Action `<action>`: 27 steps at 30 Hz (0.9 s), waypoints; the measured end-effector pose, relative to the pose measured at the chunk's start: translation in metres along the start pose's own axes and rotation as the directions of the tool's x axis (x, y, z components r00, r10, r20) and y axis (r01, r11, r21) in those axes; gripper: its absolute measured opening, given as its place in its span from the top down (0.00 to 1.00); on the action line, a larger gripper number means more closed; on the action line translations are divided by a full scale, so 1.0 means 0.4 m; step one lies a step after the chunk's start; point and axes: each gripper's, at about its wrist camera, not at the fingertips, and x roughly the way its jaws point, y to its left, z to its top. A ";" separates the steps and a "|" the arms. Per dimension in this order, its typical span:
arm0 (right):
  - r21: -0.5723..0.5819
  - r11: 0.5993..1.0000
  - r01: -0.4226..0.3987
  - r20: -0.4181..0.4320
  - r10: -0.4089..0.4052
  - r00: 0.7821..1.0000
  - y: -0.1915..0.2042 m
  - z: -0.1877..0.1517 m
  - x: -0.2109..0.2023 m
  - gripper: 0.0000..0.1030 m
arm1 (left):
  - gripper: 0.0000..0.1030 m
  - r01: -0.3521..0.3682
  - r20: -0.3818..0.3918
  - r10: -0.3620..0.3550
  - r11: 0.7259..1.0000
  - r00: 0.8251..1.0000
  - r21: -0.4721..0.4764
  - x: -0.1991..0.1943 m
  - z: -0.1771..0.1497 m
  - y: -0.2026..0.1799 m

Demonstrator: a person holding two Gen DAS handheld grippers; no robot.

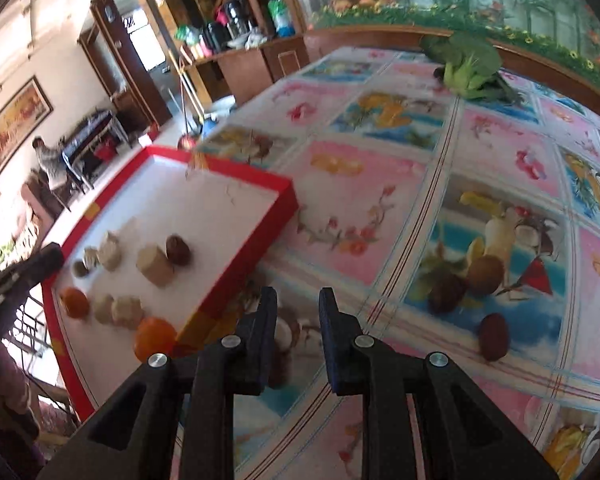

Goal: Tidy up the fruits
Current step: 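Carry the date and brown round fruit over the tray with both tools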

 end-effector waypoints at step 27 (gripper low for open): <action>-0.149 0.974 -0.173 0.091 0.188 0.978 0.217 -0.054 -0.059 0.87 | 0.78 -0.031 -0.033 0.031 1.000 0.999 0.000 -0.001 -0.029 0.052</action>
